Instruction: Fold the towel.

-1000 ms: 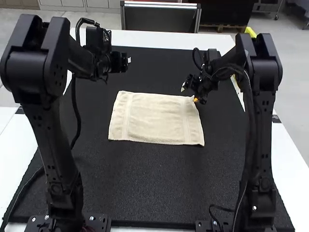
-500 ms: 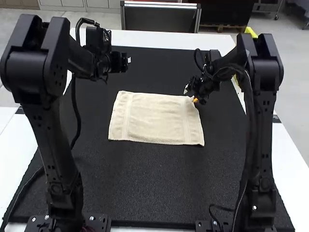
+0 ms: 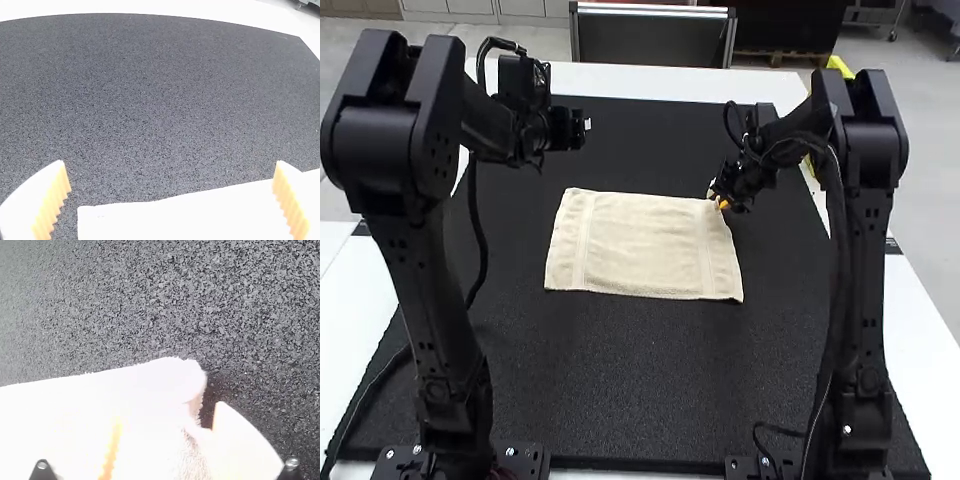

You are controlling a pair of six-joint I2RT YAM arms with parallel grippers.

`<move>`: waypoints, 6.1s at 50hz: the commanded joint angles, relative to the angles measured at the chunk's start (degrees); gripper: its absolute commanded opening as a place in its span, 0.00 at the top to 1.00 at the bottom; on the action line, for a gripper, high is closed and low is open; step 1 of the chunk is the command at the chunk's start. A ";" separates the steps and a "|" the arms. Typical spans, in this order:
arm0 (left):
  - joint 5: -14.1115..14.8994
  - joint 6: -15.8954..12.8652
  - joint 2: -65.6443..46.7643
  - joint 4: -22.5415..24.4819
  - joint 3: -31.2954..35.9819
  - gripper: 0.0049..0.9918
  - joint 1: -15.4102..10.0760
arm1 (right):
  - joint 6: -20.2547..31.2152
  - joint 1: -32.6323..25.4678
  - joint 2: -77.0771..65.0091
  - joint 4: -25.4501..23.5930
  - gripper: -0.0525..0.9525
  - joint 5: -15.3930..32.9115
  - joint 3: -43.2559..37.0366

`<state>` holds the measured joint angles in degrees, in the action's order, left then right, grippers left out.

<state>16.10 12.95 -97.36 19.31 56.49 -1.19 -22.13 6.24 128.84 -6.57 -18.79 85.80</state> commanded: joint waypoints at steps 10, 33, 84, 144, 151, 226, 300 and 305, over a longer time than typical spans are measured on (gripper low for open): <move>0.34 0.41 -1.08 0.46 1.17 0.03 -0.30 | 0.25 -1.14 2.56 -0.99 0.30 2.09 0.33; 0.34 0.50 -1.08 0.55 1.25 0.03 -0.30 | 0.68 -0.44 3.00 -1.87 0.42 0.68 -0.02; 5.08 4.19 -5.47 -1.21 2.84 0.03 0.40 | 3.76 -0.26 1.86 -3.01 0.97 -1.43 -0.90; 13.26 5.68 -21.91 -14.13 15.84 0.03 7.96 | 3.59 -0.26 -1.31 -3.10 0.97 -3.71 -2.83; 13.26 5.33 -23.14 -14.48 16.90 0.03 6.64 | 3.50 -0.35 -2.10 -2.92 0.97 -4.07 -3.71; 13.08 1.64 -30.08 -19.31 23.23 0.03 1.45 | 2.71 -0.62 -3.68 -2.92 0.97 -5.38 -3.97; 4.91 -2.58 -30.52 -19.57 23.32 0.66 2.86 | 2.62 -0.53 -3.68 -2.92 0.97 -5.74 -4.24; 4.64 -2.58 -30.52 -19.57 23.32 0.68 2.95 | 2.62 -0.62 -3.68 -2.92 0.97 -5.74 -4.24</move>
<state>21.78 11.38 -127.46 -0.45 78.65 1.19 -19.05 5.23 128.64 -9.34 -23.40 82.89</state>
